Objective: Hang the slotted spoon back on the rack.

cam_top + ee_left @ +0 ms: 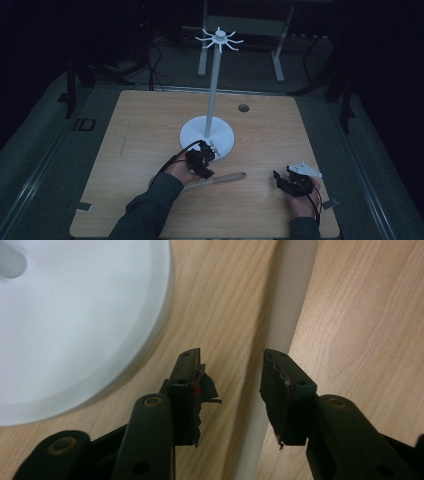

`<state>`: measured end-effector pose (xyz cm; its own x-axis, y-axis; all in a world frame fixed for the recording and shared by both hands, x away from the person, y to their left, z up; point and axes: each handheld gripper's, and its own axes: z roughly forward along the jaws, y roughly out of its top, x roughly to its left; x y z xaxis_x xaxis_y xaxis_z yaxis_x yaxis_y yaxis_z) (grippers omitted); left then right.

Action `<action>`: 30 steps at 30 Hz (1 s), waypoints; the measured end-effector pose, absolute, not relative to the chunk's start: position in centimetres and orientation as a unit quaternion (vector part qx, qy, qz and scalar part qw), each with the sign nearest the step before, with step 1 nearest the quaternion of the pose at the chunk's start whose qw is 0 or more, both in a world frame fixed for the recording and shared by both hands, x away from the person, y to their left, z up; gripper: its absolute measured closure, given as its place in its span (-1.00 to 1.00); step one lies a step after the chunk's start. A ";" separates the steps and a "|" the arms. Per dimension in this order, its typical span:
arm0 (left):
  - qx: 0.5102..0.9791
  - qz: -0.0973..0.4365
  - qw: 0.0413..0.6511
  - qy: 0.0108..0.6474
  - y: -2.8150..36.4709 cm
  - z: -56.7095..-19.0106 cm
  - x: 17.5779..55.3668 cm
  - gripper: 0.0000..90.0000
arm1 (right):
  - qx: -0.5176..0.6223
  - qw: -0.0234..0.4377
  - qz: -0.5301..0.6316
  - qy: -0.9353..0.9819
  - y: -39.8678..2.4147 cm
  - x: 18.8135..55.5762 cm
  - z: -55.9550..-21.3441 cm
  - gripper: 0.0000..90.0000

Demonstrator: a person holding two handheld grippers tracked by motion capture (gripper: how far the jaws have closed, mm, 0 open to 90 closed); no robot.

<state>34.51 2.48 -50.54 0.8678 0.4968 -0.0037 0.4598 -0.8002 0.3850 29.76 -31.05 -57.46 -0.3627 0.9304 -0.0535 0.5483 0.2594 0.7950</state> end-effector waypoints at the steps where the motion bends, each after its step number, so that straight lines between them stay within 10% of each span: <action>1: 0.948 0.048 0.189 0.252 2.4 -50.6 34.5 0.38 | 0.495 0.271 0.353 0.746 -31.1 29.8 -57.5 -0.10; 30: 0.966 0.003 0.135 0.221 -0.4 -52.9 34.4 0.48 | 0.494 0.270 0.353 0.747 -31.1 29.7 -57.5 -0.11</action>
<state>34.45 -0.38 -52.86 0.9021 0.4283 -0.0534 0.4265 -0.8656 0.2622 29.73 -31.07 -57.46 -0.3670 0.9286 -0.0543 0.5477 0.2629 0.7943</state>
